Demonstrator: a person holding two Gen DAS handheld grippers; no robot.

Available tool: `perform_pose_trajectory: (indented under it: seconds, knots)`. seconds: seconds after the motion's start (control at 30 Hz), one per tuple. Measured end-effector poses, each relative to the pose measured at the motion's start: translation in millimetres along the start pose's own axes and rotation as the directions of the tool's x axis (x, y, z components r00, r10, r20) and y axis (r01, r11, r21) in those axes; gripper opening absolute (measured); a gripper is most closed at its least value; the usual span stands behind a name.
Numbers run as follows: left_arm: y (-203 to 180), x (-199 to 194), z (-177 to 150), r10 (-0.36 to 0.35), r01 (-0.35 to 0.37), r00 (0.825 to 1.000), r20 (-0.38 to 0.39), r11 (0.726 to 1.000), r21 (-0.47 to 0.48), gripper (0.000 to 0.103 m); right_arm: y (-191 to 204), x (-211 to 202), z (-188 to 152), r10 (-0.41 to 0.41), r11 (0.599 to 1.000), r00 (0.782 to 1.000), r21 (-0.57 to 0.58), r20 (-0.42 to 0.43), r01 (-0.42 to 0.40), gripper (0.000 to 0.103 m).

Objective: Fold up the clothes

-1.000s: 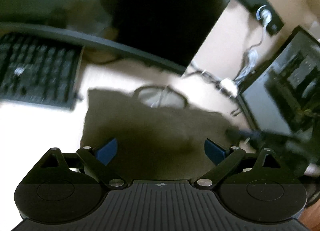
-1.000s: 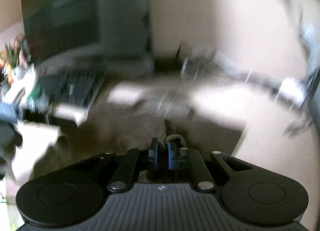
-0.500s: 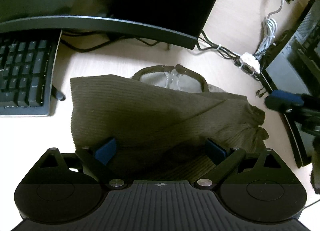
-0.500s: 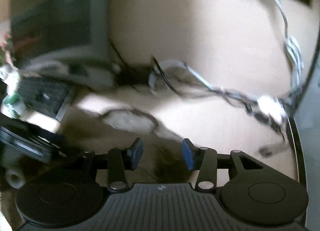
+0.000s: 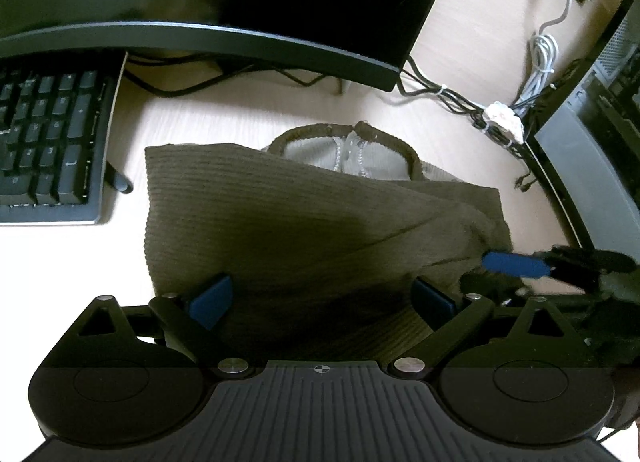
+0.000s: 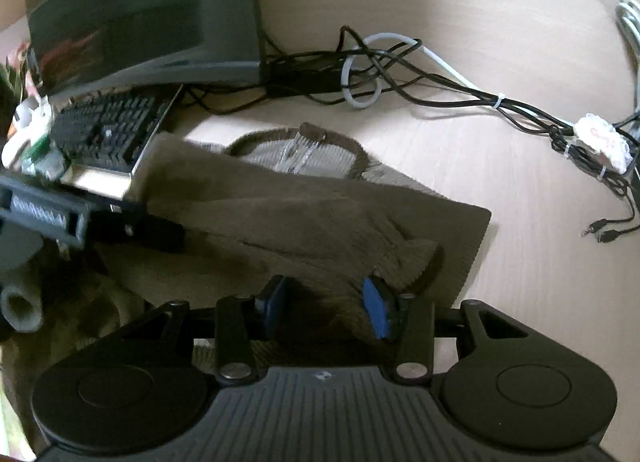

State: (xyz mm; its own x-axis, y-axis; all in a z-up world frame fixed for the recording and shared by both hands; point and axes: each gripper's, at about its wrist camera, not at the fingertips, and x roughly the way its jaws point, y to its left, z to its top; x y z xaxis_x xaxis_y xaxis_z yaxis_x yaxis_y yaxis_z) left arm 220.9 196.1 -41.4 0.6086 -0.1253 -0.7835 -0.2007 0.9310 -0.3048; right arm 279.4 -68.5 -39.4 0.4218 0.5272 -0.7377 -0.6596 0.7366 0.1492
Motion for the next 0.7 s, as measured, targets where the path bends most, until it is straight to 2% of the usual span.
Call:
perform_pose_trajectory:
  seconds: [0.23,0.3,0.37,0.43,0.53,0.6,0.7]
  knots:
    - [1,-1,3,-0.017,0.017,1.0,-0.011,1.0,-0.007,0.101,-12,9,6,-0.063,0.997,0.998,0.038,-0.016,0.064,0.045]
    - [11,-16,9,-0.045,0.046,0.999,0.022,0.998,-0.05,0.101,-15,12,8,-0.081,0.995,0.997,0.049,-0.021,0.082,0.047]
    - [28,-29,15,-0.042,0.048,0.997,0.061,0.993,-0.104,0.101,-19,4,13,-0.071,0.995,0.997,0.073,0.001,0.071,0.047]
    - [47,-35,21,-0.028,0.041,0.997,0.077,0.985,-0.169,0.101,-31,-8,21,-0.062,0.991,0.998,0.12,0.033,0.058,0.049]
    - [78,-23,28,0.003,0.005,1.0,0.029,0.957,-0.291,0.101,-56,-16,29,-0.066,0.978,0.996,0.204,0.055,0.054,0.052]
    - [84,-12,31,-0.015,0.02,1.0,0.018,0.949,-0.315,0.101,-75,-8,30,-0.072,0.959,0.997,0.278,0.028,0.061,0.052]
    - [80,-1,36,-0.025,0.03,1.0,0.018,0.952,-0.304,0.101,-95,10,27,-0.048,0.925,0.999,0.378,0.008,0.042,0.052]
